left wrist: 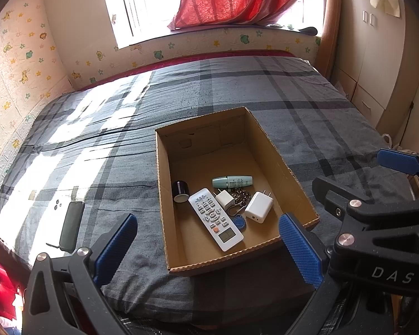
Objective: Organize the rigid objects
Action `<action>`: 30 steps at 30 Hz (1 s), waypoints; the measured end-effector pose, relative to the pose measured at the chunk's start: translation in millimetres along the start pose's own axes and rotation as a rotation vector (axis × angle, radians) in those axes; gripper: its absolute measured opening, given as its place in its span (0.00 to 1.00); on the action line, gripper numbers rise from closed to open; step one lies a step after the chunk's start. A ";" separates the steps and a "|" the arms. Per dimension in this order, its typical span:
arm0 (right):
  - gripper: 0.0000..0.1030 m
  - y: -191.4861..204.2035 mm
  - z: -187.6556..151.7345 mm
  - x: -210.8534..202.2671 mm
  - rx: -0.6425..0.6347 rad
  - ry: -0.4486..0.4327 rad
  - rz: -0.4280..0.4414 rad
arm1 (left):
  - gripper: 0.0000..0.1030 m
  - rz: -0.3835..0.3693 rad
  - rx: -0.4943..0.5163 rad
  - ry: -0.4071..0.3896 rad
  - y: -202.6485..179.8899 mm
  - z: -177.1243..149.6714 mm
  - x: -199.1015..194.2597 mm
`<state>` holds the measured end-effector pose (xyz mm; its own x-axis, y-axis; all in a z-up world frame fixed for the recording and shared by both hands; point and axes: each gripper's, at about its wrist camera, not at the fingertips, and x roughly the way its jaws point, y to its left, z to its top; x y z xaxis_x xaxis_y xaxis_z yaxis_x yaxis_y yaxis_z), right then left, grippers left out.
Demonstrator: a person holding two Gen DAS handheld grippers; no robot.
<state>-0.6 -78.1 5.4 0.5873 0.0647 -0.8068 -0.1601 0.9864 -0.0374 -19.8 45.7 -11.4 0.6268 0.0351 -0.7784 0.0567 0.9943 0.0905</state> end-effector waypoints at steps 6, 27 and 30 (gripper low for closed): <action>0.98 0.1 0.6 1.7 -0.007 0.001 0.000 | 1.00 -0.003 -0.001 0.004 -0.3 1.1 1.8; 0.98 2.7 2.7 9.7 -0.023 0.006 -0.004 | 1.00 -0.016 -0.006 0.016 0.8 3.1 12.3; 0.98 4.0 3.2 12.3 -0.023 0.010 -0.002 | 1.00 -0.017 -0.005 0.016 1.9 2.9 15.6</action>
<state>8.5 -72.8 -2.8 0.5799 0.0615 -0.8123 -0.1773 0.9828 -0.0521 -7.6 47.9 -21.5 0.6133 0.0195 -0.7896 0.0637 0.9952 0.0741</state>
